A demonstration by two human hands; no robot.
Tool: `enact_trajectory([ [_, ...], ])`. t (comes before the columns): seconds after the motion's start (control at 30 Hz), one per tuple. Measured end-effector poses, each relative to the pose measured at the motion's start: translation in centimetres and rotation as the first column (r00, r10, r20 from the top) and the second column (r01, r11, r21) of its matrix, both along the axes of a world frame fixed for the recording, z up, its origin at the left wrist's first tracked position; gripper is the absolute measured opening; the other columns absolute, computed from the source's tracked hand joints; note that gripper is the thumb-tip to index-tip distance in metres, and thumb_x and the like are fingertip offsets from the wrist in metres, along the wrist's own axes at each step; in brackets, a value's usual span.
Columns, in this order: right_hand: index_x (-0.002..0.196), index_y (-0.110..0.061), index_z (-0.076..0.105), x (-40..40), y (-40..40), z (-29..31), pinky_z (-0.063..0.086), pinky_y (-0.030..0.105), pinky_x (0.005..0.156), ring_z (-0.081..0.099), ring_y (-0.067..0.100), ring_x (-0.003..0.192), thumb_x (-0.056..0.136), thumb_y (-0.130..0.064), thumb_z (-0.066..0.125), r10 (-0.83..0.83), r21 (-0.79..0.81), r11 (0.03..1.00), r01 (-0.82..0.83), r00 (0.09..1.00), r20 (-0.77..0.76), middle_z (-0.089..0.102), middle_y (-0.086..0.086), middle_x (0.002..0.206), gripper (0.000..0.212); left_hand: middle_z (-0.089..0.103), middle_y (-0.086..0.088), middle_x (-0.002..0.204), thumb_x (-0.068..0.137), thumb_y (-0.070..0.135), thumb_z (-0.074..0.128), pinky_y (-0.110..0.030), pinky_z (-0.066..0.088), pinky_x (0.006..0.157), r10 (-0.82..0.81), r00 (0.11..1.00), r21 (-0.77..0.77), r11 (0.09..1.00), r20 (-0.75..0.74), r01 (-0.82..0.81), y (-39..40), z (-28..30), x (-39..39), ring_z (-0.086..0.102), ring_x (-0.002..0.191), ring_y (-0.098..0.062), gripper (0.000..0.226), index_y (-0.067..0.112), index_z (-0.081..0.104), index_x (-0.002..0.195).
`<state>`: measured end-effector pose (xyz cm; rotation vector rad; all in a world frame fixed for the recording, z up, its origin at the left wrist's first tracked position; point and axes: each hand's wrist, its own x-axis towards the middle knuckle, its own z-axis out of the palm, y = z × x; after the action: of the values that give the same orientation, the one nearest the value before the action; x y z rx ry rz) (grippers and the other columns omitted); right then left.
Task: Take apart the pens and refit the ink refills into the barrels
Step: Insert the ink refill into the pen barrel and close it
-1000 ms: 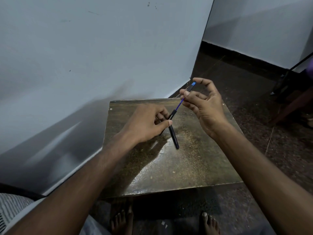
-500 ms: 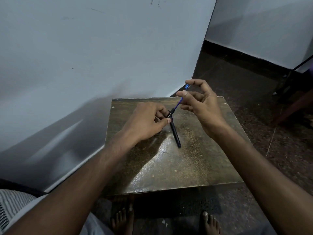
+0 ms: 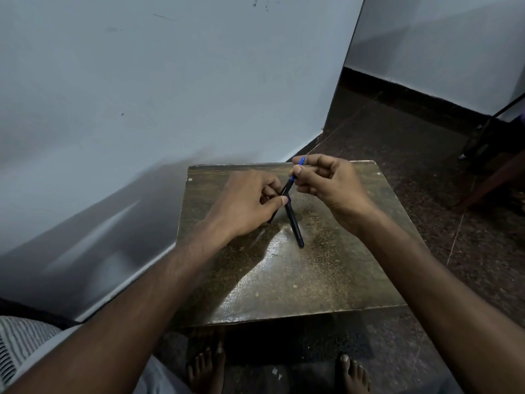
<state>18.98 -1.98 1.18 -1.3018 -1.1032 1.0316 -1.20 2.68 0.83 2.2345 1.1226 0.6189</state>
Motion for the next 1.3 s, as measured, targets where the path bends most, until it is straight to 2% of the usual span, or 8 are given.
enact_trajectory([
  [0.17, 0.083, -0.015, 0.070, -0.4, -0.1, 0.0, 0.060, 0.030, 0.076, 0.064, 0.013, 0.074, 0.092, -0.022, 0.087, -0.040, -0.005, 0.999, 0.040, 0.999, -0.006, 0.067, 0.003, 0.078, 0.021, 0.072, 0.025, 0.077, 0.094, 0.039, 0.084, -0.005, 0.048, 0.067, 0.012, 1.000, 0.014, 1.000, 0.005, -0.012, -0.5, 0.0, 0.4, 0.070, 0.077, 0.012, 0.007, 0.036, 0.078, 0.098],
  [0.37, 0.117, -0.025, 0.084, -0.4, -0.5, 0.5, 0.052, 0.033, 0.079, 0.062, 0.015, 0.095, 0.107, -0.044, 0.066, -0.040, -0.057, 0.998, 0.039, 0.999, -0.023, 0.074, -0.008, 0.110, 0.029, 0.077, 0.020, 0.081, 0.096, 0.037, 0.082, -0.009, 0.051, 0.071, 0.001, 0.999, -0.031, 1.000, 0.033, 0.000, -0.6, 0.5, 0.4, 0.072, 0.078, 0.010, 0.004, 0.035, 0.079, 0.097],
  [0.53, 0.072, -0.026, 0.074, -1.1, -0.5, -0.1, 0.046, 0.034, 0.071, 0.056, 0.009, 0.075, 0.087, -0.049, 0.088, -0.201, -0.118, 0.973, 0.197, 0.979, -0.029, 0.064, -0.012, 0.073, 0.031, 0.078, 0.019, 0.082, 0.095, 0.034, 0.083, 0.001, 0.050, 0.064, -0.041, 0.998, -0.115, 0.992, 0.044, 0.046, -1.0, 0.2, 0.6, 0.073, 0.080, 0.012, 0.006, 0.033, 0.079, 0.099],
  [0.7, 0.112, -0.027, 0.086, -0.9, -0.7, 0.3, 0.051, 0.030, 0.077, 0.066, 0.012, 0.096, 0.105, -0.047, 0.066, -0.125, -0.136, 0.984, 0.114, 0.989, -0.082, 0.081, -0.001, 0.115, 0.030, 0.077, 0.020, 0.082, 0.097, 0.035, 0.082, -0.001, 0.048, 0.063, -0.022, 1.000, -0.117, 0.993, 0.018, 0.024, -0.8, 0.3, 0.5, 0.072, 0.075, 0.011, 0.008, 0.032, 0.080, 0.104],
  [0.9, 0.075, -0.031, 0.075, -0.9, -0.9, 0.1, 0.050, 0.033, 0.075, 0.066, 0.007, 0.087, 0.087, -0.047, 0.089, -0.244, -0.083, 0.966, 0.243, 0.970, -0.005, 0.075, -0.013, 0.088, 0.024, 0.078, 0.018, 0.079, 0.095, 0.036, 0.083, 0.001, 0.049, 0.063, -0.061, 0.997, -0.166, 0.984, 0.042, 0.068, -1.1, 0.6, 0.4, 0.074, 0.076, 0.011, 0.009, 0.038, 0.075, 0.094],
  [1.03, 0.118, -0.026, 0.080, -0.9, -1.1, 0.7, 0.052, 0.033, 0.079, 0.078, 0.007, 0.093, 0.102, -0.049, 0.069, -0.078, -0.139, 0.988, 0.065, 0.993, -0.091, 0.084, -0.007, 0.119, 0.030, 0.077, 0.019, 0.080, 0.096, 0.036, 0.082, 0.002, 0.048, 0.062, -0.038, 0.998, -0.163, 0.986, 0.040, 0.045, -1.1, 0.6, 0.4, 0.073, 0.078, 0.013, 0.005, 0.033, 0.078, 0.098],
  [1.2, 0.069, -0.029, 0.076, -1.5, -1.4, 0.4, 0.047, 0.034, 0.071, 0.078, 0.014, 0.088, 0.083, -0.050, 0.090, -0.202, -0.079, 0.975, 0.208, 0.977, 0.072, 0.085, 0.008, 0.106, 0.028, 0.077, 0.019, 0.081, 0.095, 0.037, 0.084, 0.002, 0.048, 0.062, -0.068, 0.998, -0.176, 0.982, 0.010, 0.069, -1.3, 0.6, 0.4, 0.073, 0.077, 0.013, 0.011, 0.039, 0.073, 0.095],
  [1.3, 0.084, -0.030, 0.079, -1.4, -1.3, 0.6, 0.049, 0.037, 0.078, 0.075, 0.009, 0.090, 0.088, -0.065, 0.079, -0.179, -0.159, 0.971, 0.179, 0.984, 0.010, 0.086, -0.004, 0.110, 0.035, 0.079, 0.017, 0.082, 0.096, 0.037, 0.082, 0.002, 0.048, 0.061, -0.064, 0.998, -0.172, 0.983, 0.027, 0.068, -1.4, 0.5, 0.5, 0.073, 0.077, 0.012, 0.007, 0.035, 0.076, 0.097],
])
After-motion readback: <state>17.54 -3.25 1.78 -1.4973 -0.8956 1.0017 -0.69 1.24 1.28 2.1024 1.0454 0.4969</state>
